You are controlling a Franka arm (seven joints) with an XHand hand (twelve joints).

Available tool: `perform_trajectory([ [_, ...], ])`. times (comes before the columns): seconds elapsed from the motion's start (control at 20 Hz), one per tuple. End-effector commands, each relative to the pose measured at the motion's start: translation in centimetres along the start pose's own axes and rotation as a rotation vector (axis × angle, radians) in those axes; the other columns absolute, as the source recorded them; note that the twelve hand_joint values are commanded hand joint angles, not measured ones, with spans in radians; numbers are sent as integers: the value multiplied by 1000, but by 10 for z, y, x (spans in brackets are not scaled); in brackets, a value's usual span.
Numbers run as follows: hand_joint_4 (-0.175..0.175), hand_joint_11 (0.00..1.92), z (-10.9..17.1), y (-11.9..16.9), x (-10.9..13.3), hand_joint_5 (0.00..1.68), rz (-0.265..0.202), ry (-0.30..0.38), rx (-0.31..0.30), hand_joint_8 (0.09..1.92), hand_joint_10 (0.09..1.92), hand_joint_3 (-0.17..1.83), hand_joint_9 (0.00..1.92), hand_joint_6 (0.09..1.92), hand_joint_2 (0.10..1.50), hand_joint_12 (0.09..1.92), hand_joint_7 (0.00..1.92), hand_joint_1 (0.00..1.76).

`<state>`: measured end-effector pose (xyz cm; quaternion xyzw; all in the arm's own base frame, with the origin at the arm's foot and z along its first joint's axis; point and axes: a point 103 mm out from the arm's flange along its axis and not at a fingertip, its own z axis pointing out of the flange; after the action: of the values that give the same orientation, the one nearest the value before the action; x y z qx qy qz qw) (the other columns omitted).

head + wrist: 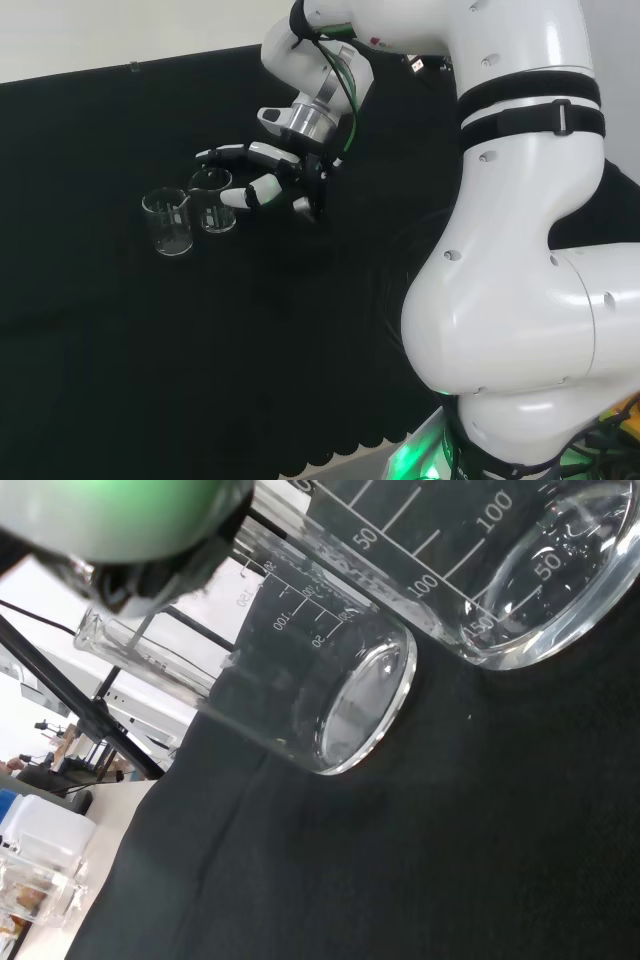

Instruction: Pick up the beaker on the right.

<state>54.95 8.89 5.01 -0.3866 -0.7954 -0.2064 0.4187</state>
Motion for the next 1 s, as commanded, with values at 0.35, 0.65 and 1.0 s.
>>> perform_trajectory([
  [0.35,-38,0,4,3,0,413,-11,5,33,614,614,1035,388,87,332,1280,315,880],
  [0.65,-36,0,4,-1,-2,419,-13,7,34,614,614,1034,392,87,332,1282,322,883],
  [1.0,-34,0,3,-3,-3,433,-17,14,33,614,612,1034,397,87,332,1287,334,887],
])
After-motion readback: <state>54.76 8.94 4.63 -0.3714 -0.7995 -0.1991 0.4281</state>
